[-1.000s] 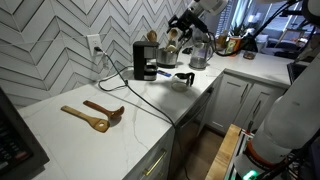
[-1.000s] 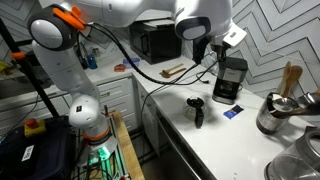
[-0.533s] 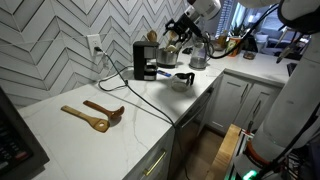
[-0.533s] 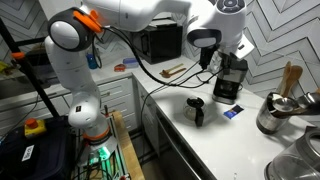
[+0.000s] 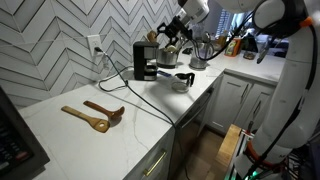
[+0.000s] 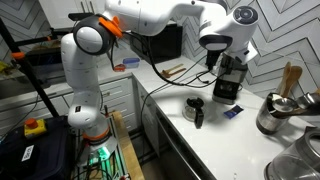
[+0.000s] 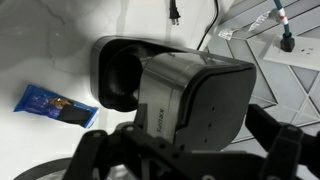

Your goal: Open the lid of the coffee machine

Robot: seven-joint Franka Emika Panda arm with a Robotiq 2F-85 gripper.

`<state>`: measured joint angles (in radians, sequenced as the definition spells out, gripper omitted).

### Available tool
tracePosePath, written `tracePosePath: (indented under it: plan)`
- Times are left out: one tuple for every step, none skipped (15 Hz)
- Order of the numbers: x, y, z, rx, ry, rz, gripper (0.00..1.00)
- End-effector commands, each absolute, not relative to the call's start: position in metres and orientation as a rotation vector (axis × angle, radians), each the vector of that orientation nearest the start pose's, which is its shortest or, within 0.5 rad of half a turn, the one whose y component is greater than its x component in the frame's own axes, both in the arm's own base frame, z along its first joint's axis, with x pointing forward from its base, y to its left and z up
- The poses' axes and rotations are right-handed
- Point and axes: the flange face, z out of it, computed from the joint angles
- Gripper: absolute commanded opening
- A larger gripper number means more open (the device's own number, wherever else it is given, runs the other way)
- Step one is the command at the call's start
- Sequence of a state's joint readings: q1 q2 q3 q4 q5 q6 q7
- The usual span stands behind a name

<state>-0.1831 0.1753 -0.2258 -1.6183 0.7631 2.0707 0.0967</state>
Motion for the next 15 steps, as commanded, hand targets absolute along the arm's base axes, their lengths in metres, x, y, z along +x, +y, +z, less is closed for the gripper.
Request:
tracePosePath:
  plan:
    - [0.627, -0.220, 0.560, -2.285, 0.890, -0.451, 1.00]
    - [0.630, -0.220, 0.560, -2.296, 0.885, -0.448, 1.00]
    - [0.631, -0.222, 0.560, -2.310, 0.882, -0.452, 1.00]
    - [0.633, -0.224, 0.562, -2.315, 0.879, -0.463, 1.00]
    - [0.635, -0.226, 0.564, -2.310, 0.878, -0.475, 1.00]
    - [0.636, -0.227, 0.564, -2.311, 0.877, -0.491, 1.00]
    - [0.637, -0.229, 0.564, -2.309, 0.881, -0.507, 1.00]
    - [0.638, -0.230, 0.564, -2.303, 0.882, -0.513, 1.00]
    - [0.639, -0.230, 0.562, -2.294, 0.883, -0.517, 1.00]
    - [0.639, -0.229, 0.559, -2.283, 0.885, -0.516, 1.00]
    - [0.640, -0.228, 0.557, -2.282, 0.884, -0.513, 1.00]
    - [0.640, -0.228, 0.556, -2.277, 0.882, -0.514, 1.00]
    - [0.641, -0.227, 0.555, -2.274, 0.881, -0.516, 1.00]
    - [0.642, -0.226, 0.556, -2.270, 0.880, -0.516, 1.00]
    - [0.642, -0.225, 0.556, -2.268, 0.876, -0.520, 1.00]
